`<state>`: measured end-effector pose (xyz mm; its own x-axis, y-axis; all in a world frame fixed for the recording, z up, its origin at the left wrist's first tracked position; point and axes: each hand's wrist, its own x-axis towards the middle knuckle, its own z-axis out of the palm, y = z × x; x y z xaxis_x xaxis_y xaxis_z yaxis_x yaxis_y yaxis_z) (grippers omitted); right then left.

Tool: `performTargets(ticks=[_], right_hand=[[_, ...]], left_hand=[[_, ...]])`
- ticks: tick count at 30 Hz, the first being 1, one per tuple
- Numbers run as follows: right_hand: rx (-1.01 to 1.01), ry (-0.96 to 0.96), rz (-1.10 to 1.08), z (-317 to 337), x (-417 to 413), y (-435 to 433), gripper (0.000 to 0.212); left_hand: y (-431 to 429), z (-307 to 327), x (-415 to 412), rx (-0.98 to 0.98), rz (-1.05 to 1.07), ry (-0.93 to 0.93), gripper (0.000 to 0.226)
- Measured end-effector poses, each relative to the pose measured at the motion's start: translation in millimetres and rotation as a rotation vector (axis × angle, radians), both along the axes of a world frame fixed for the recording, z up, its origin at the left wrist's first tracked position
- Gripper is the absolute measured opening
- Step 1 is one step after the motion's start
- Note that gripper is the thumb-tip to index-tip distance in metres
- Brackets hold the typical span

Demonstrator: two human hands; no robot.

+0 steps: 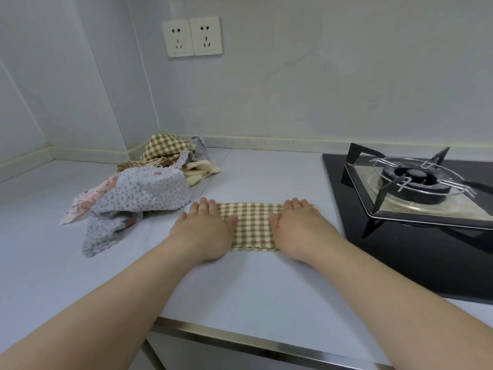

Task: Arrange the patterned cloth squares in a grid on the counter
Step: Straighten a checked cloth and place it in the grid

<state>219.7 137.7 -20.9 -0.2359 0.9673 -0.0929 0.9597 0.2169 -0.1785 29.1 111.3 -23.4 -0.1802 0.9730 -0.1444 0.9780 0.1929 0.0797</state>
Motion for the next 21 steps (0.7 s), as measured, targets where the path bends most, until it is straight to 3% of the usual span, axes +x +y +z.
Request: performTargets(ticks=[4,8,11,14,18,21], right_hand=[[-0.027,-0.1,-0.077,13,10,-6,0.057],[0.039,-0.157,-0.08,23,17,-5,0.042],[0.15,-0.078,-0.095,25,26,2,0.028],[0.145,0.029,-0.081,23,34,10,0.028],[0.031,0.088,-0.1,25,36,14,0.031],[0.053,0.155,-0.09,25,37,15,0.021]], left_hand=[[0,6,0,0.03,0.028,0.075,0.061],[-5,14,-6,0.266,-0.024,0.228,0.033],[-3,10,-14,0.4,0.021,0.148,0.027],[0,5,-18,0.457,0.016,0.061,0.025],[4,6,-22,0.384,0.036,-0.064,0.034],[4,11,-22,0.348,0.049,-0.168,0.02]])
